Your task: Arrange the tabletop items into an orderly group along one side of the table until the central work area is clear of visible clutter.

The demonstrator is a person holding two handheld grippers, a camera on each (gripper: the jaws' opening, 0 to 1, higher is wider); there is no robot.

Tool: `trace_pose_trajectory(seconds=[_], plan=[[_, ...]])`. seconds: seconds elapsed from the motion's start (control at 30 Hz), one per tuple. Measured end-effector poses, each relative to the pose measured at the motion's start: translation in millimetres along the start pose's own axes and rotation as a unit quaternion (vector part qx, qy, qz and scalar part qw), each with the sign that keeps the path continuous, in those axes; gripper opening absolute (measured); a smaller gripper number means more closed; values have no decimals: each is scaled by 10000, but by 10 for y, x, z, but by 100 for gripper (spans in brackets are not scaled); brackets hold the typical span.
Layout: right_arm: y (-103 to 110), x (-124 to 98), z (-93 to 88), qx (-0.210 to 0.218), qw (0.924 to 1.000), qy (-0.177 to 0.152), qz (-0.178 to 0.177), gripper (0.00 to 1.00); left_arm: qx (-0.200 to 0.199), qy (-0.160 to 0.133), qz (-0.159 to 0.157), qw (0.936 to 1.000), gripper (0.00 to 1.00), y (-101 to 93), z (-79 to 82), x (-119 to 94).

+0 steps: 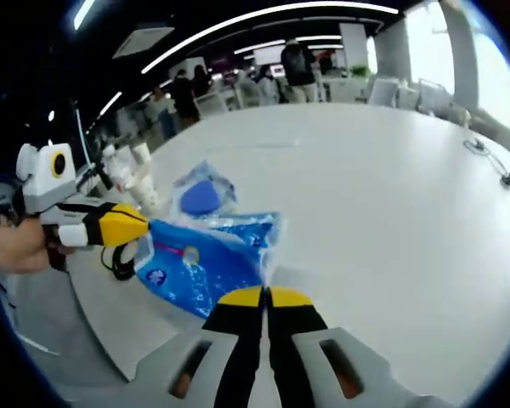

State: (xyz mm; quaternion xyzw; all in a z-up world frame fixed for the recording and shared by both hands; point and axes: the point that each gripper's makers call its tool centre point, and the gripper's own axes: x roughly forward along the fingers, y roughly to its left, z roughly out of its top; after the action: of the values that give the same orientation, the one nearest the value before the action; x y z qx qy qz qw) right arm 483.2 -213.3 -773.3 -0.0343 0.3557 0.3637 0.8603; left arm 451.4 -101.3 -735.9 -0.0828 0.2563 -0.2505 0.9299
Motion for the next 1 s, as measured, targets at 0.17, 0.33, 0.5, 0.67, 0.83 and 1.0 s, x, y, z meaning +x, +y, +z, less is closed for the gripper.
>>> trace_pose_trajectory(seconds=[0.17, 0.33, 0.5, 0.67, 0.83, 1.0], plan=[[-95, -17, 58, 13, 9999, -64, -86, 0, 118, 3, -37, 9999, 0, -44, 43, 79], [-207, -25, 89, 9, 9998, -73, -170, 0, 223, 40, -42, 9997, 0, -34, 78, 176], [-296, -13, 129, -37, 9997, -94, -219, 0, 155, 11, -24, 9999, 0, 5, 131, 251], [-386, 0, 168, -57, 9995, -109, -278, 0, 244, -1, -65, 9997, 0, -37, 174, 337], [-487, 11, 210, -66, 9993, -132, -350, 0, 353, 36, -82, 9993, 0, -40, 241, 453], [-579, 16, 266, 0, 9990, -204, -388, 0, 385, 73, -61, 9992, 0, 4, 298, 559]])
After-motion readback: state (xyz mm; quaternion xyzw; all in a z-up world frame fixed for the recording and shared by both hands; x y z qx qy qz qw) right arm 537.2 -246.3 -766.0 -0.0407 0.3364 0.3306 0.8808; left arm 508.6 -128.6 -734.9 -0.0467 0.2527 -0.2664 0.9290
